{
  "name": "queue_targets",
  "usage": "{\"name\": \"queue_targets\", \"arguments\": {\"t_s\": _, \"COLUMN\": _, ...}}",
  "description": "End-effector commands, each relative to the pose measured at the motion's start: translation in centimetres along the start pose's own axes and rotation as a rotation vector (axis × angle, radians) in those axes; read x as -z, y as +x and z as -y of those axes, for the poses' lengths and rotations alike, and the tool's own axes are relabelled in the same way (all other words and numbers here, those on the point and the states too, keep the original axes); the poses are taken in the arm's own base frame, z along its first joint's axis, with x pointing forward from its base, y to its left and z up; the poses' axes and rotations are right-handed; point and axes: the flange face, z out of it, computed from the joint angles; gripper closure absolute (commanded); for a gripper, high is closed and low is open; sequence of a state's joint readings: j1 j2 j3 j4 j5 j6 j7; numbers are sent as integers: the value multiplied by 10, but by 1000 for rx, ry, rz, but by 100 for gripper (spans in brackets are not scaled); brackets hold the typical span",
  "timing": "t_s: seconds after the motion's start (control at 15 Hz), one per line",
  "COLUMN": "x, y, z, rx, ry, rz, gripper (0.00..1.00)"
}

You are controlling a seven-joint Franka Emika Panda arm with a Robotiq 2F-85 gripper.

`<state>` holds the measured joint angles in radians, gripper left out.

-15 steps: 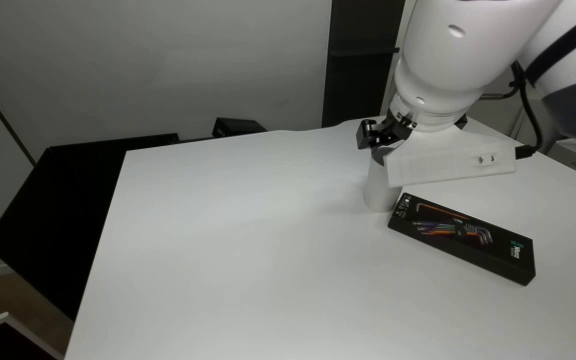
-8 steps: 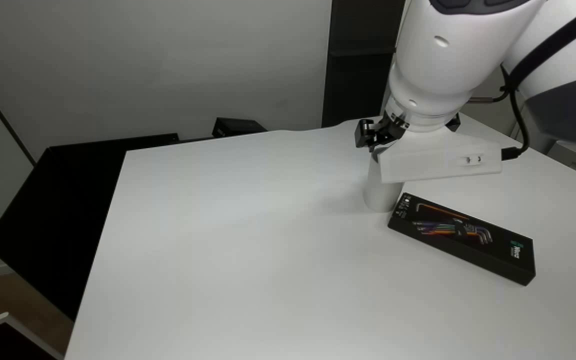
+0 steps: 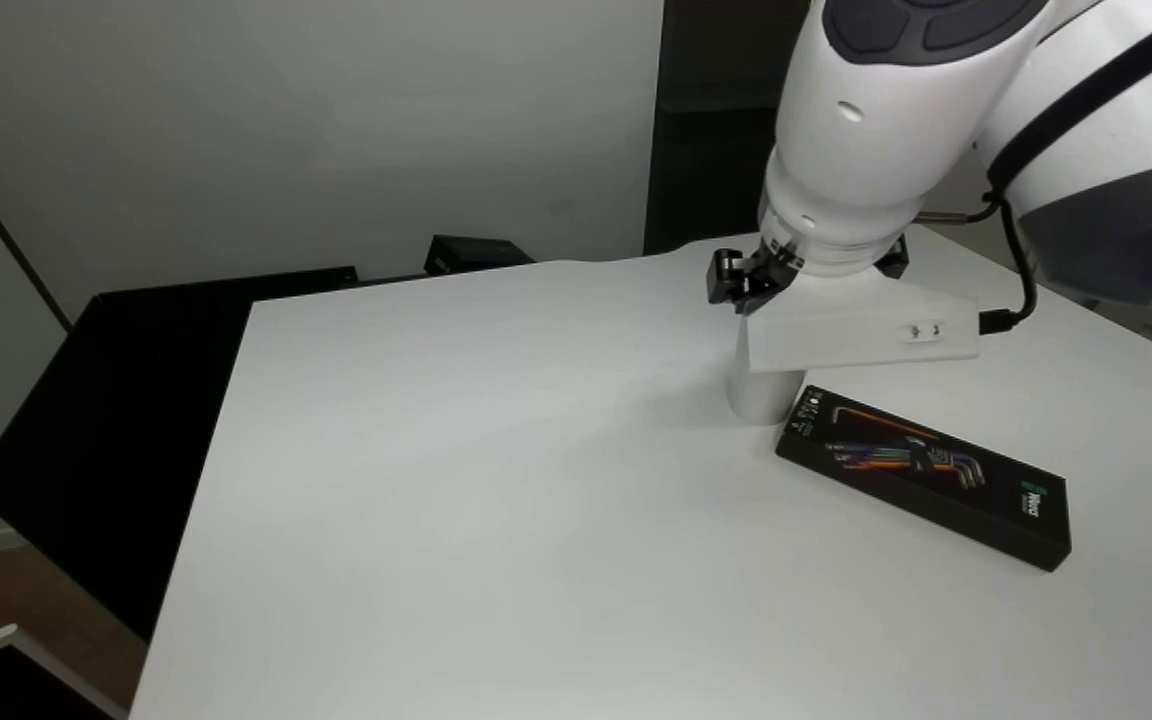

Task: Put the marker in the mug on the table

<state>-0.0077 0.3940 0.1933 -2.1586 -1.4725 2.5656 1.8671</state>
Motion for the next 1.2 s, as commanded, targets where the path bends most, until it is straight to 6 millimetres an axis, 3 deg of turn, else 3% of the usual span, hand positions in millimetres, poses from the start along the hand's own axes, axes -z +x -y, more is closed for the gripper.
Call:
{"name": "queue_targets", "arguments": {"t_s": 0.0, "x": -1, "y": 2, "z": 7, "rx": -45, "ry": -2, "rz": 2, "gripper": 0}}
{"name": "queue_targets", "arguments": {"t_s": 1.13, "x": -10, "y": -4, "z": 7, "rx": -69, "ry": -29, "rz": 26, "gripper": 0}}
